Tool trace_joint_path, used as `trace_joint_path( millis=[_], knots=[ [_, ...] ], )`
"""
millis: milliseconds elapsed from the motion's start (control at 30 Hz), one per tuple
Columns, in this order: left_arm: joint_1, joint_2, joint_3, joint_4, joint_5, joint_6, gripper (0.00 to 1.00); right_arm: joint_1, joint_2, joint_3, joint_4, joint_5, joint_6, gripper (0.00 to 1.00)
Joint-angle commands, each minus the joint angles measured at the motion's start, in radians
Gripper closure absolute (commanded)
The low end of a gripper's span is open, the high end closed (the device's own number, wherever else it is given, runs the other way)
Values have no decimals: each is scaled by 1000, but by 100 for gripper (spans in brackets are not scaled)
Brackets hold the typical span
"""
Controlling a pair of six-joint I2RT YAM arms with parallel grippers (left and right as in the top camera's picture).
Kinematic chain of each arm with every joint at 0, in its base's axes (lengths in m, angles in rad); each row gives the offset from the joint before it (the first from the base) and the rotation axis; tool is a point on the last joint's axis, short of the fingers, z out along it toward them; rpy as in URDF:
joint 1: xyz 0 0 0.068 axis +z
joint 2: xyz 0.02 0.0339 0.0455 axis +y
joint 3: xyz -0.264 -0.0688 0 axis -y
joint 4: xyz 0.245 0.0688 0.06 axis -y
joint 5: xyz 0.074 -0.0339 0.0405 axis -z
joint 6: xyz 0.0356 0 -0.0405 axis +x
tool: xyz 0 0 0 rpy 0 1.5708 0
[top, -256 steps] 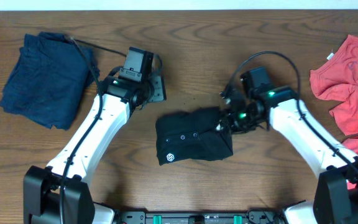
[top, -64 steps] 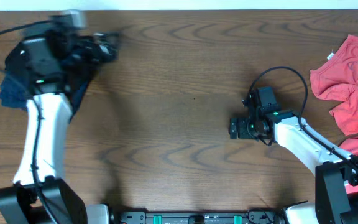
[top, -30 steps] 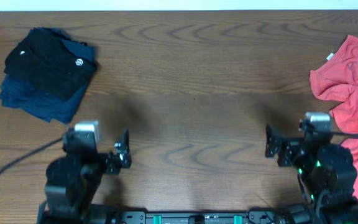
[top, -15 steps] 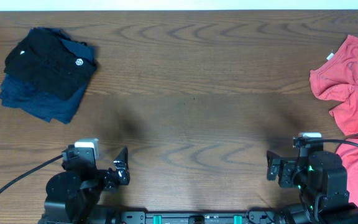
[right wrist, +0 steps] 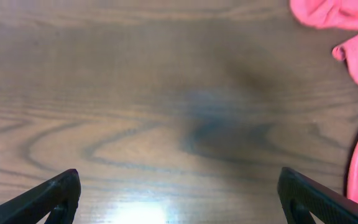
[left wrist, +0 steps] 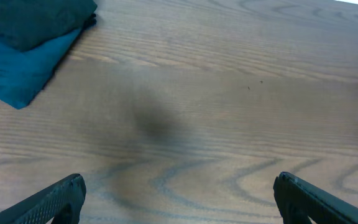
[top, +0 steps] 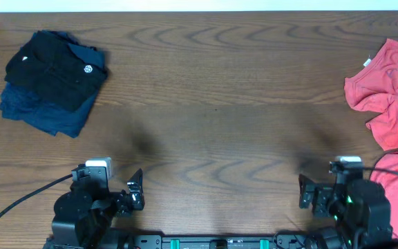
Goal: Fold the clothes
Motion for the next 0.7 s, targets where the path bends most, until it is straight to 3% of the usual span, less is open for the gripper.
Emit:
trace_joint_path(
  millis=[0,233,667],
  knots=[
    [1,-3,-6,-3,-9,-13,2,-6,-84,-23,27,11,-25,1],
    [1,-3,-6,-3,-9,-13,2,-56,-306,-193,321,-3,-113,1],
    [1,-3,-6,-3,-9,-13,2,-69,-312,-626,1150,-15,-191,1]
  ],
)
